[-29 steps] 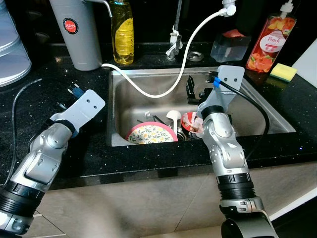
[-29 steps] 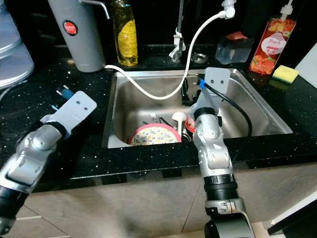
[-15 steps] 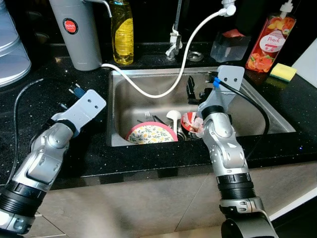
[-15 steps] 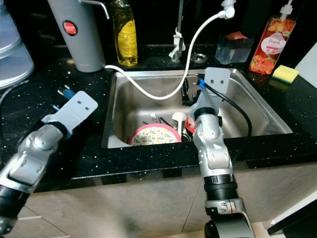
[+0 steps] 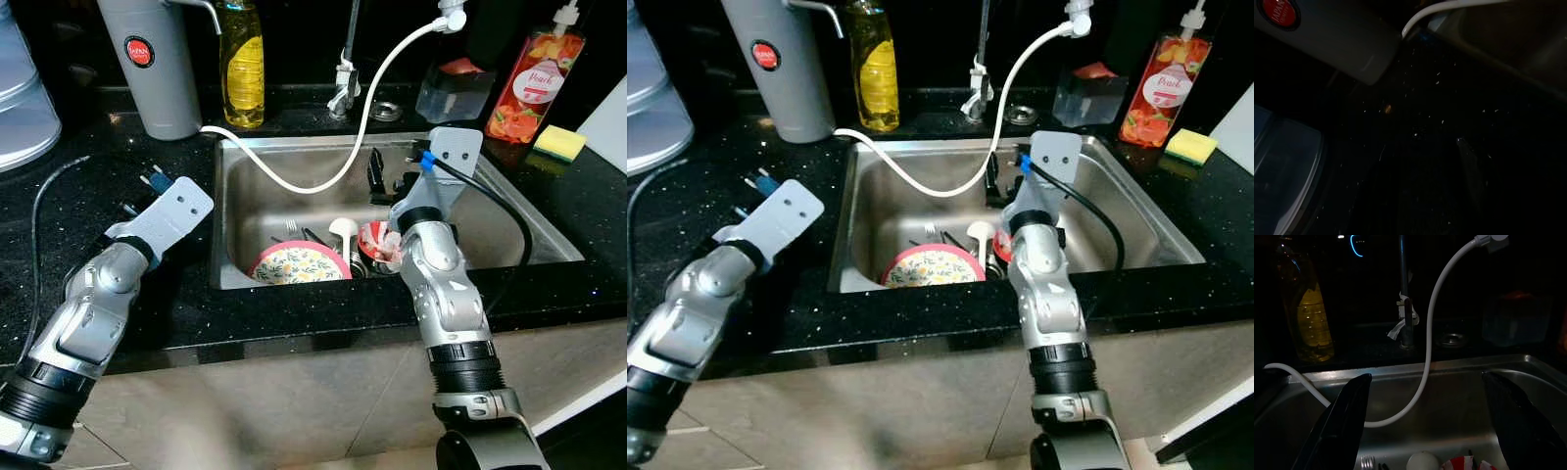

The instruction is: Kitchen organization

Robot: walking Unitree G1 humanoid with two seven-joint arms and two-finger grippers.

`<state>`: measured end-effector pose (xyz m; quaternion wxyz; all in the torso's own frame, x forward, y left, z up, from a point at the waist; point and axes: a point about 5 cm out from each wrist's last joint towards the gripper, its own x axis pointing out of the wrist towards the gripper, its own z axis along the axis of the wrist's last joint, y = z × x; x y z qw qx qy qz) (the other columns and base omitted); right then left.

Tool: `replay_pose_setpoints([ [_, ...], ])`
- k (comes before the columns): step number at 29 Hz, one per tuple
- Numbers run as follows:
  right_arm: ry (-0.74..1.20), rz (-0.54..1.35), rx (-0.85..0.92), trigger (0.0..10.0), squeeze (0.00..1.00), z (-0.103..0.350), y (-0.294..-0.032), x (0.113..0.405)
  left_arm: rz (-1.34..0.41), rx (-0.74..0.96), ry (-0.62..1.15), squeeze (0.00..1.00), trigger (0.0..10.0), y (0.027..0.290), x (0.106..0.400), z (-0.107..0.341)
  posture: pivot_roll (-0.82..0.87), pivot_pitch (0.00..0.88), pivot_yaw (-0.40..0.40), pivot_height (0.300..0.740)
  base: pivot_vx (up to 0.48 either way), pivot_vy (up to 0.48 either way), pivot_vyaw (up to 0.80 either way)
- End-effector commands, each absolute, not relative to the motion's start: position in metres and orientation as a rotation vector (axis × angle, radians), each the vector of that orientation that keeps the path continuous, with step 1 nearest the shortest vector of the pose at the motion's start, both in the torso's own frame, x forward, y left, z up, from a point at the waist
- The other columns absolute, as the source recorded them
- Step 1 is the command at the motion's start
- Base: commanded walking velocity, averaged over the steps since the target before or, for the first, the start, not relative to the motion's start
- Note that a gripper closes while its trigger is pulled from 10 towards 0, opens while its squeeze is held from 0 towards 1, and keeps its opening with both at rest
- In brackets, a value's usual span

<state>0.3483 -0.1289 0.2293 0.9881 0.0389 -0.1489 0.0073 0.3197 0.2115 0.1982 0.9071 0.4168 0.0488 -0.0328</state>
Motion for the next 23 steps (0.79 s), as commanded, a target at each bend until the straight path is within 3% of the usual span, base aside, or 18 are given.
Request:
replay_pose_setpoints([
  [1,-0.294,0.005,0.080,10.0,0.00,0.228,-0.131,0.346,-0.070,0.846,0.115,0.00,10.0,0.211,0.318,0.194,0.10,0.000,0.009,0.740,0.000,0.000,0.00],
  [23,-0.291,0.046,0.078,10.0,0.00,0.228,-0.120,0.346,-0.072,0.845,0.117,0.00,10.0,0.204,0.319,0.192,0.09,0.000,-0.001,0.740,0.000,0.000,0.00],
])
